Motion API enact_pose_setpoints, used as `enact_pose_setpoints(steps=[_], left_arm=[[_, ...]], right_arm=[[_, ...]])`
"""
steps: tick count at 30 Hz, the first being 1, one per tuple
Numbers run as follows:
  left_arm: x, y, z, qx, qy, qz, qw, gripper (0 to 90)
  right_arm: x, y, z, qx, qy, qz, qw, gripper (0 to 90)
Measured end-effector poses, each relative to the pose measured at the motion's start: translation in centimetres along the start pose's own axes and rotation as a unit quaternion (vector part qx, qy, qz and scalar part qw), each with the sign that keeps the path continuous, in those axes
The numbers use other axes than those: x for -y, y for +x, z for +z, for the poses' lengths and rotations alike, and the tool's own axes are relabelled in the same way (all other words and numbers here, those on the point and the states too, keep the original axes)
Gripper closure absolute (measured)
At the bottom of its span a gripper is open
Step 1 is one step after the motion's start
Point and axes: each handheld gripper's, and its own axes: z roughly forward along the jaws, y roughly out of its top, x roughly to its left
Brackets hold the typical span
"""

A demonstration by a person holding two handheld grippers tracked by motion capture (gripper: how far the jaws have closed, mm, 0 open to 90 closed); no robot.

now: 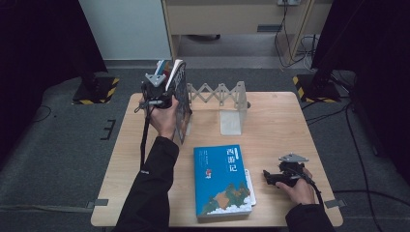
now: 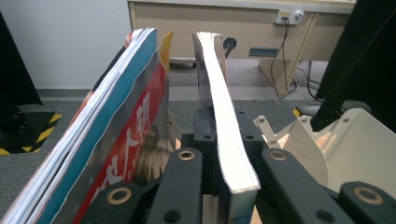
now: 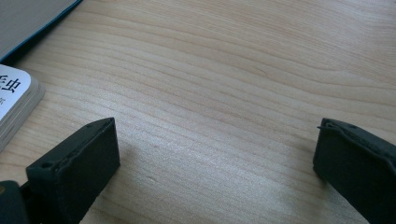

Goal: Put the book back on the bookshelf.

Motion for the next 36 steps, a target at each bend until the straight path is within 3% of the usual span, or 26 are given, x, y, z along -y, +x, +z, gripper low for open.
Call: enact_pose_setpoints(steps=[10, 19, 36], left_arm=[[0.5, 0.5, 0.2, -0.013, -0.019, 0.004, 0.9997, 82.2], [1.7, 1.2, 0.2, -0.026, -0.017, 0.014, 0.9994, 82.2], [2.8, 1.6, -0.8, -0.026, -0.010, 0.024, 0.9993, 81.7]], right_arm=[[0.0, 0.0, 0.0, 0.000, 0.000, -0.001, 1.0000, 0.7], [0.0, 0.0, 0.0, 0.000, 0.000, 0.000, 1.0000, 0.7], [0.0, 0.0, 0.0, 0.001, -0.001, -0.002, 1.0000, 0.7]])
